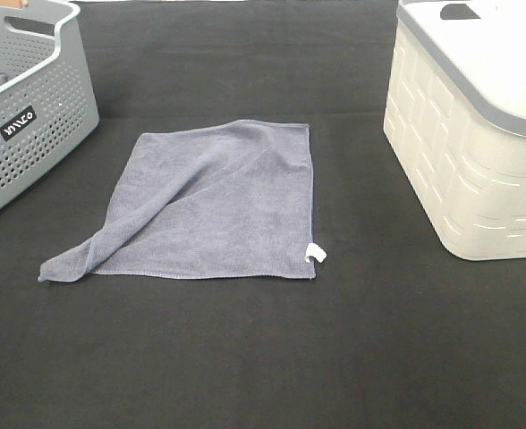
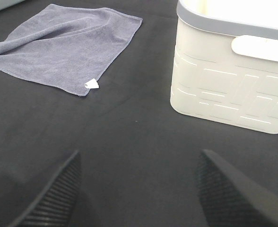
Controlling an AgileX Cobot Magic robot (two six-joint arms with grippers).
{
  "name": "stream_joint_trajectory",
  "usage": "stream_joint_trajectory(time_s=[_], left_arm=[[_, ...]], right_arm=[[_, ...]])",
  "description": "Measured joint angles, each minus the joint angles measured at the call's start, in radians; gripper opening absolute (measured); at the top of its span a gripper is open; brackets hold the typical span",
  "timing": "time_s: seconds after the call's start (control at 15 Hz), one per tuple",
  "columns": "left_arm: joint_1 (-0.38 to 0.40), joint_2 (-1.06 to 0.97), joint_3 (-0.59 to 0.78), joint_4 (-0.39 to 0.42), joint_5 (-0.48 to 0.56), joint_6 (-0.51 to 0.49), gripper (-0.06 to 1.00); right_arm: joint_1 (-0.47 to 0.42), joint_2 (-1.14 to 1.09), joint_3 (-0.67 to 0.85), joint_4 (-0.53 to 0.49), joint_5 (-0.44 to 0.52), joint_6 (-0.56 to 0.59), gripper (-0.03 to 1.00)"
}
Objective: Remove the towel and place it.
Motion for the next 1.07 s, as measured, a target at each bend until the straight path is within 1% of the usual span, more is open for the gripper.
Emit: stream_joint_trajectory(time_s=[1.07], left_arm=[[0.0, 0.0, 0.0, -0.001, 0.0, 0.007, 0.75]], right_arm=[[0.0, 0.0, 0.0, 0.0, 0.0, 0.0, 0.68]])
